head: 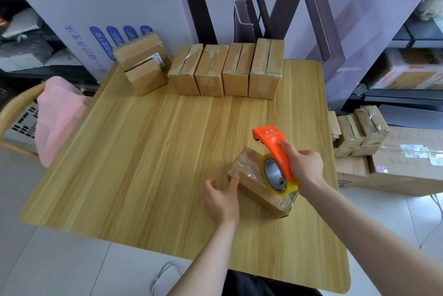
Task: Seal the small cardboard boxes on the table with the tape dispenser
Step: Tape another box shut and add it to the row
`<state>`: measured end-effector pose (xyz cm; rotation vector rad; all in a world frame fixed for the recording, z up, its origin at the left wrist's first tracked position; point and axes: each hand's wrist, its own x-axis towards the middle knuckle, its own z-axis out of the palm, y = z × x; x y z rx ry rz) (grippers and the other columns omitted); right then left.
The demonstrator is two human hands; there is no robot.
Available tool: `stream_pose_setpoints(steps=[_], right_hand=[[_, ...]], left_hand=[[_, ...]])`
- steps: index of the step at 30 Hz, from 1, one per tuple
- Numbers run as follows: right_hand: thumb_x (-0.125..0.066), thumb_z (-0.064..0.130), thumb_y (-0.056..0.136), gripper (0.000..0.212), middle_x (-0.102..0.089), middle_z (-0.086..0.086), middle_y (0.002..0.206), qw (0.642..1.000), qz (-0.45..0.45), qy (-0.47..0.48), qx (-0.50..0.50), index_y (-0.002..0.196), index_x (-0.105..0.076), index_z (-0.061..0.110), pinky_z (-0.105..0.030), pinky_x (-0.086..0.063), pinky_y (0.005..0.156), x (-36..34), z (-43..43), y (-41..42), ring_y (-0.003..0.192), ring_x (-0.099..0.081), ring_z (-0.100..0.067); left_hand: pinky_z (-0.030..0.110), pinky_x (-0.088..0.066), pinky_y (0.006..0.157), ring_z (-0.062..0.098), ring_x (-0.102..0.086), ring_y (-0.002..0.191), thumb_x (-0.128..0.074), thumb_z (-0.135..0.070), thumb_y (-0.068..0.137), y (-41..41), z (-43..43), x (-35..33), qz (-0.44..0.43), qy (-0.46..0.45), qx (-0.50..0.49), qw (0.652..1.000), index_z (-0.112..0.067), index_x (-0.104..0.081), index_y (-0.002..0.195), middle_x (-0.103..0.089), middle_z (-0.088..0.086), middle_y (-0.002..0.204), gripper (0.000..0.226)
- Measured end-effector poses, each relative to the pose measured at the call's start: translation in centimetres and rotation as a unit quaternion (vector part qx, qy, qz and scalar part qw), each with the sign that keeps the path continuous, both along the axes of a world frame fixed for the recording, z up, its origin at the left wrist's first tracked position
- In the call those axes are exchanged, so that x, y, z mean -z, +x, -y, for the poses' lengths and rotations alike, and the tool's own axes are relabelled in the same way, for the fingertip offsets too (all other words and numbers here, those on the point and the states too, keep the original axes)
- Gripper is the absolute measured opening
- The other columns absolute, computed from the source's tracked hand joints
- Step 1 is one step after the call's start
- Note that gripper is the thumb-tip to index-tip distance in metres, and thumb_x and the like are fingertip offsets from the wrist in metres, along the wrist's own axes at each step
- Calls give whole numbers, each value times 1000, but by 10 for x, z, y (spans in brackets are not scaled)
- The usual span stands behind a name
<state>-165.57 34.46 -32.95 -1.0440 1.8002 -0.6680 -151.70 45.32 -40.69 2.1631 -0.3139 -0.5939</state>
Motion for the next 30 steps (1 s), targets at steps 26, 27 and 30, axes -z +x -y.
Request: stream_pose_setpoints(steps=[26, 27, 30], right_hand=[[-63, 56, 79, 55, -43, 1, 41, 1000, -1, 4, 5, 51, -47, 13, -24, -35, 45, 2, 4, 2, 40, -42, -16], [-62, 56, 79, 55, -42, 2, 40, 1000, -5, -1, 1, 50, -46, 13, -24, -35, 44, 2, 2, 5, 39, -42, -16], [-61, 56, 79, 55, -40, 2, 41, 999, -23, -21, -17, 50, -43, 13, -26, -33, 46, 2, -6, 12, 40, -40, -17]], left_hand=[[16, -42, 78, 2, -61, 93, -68, -35, 87, 22, 14, 4, -46, -50, 192, 979, -15, -65, 120, -65, -17, 100, 38], [14, -42, 74, 1, -61, 88, -68, -35, 86, 20, 11, 3, -41, -53, 184, 981, -19, -68, 112, -64, -21, 95, 30], [17, -45, 68, 8, -66, 84, -71, -35, 83, 15, -4, -2, -47, -62, 159, 984, -24, -68, 92, -70, -14, 86, 15]])
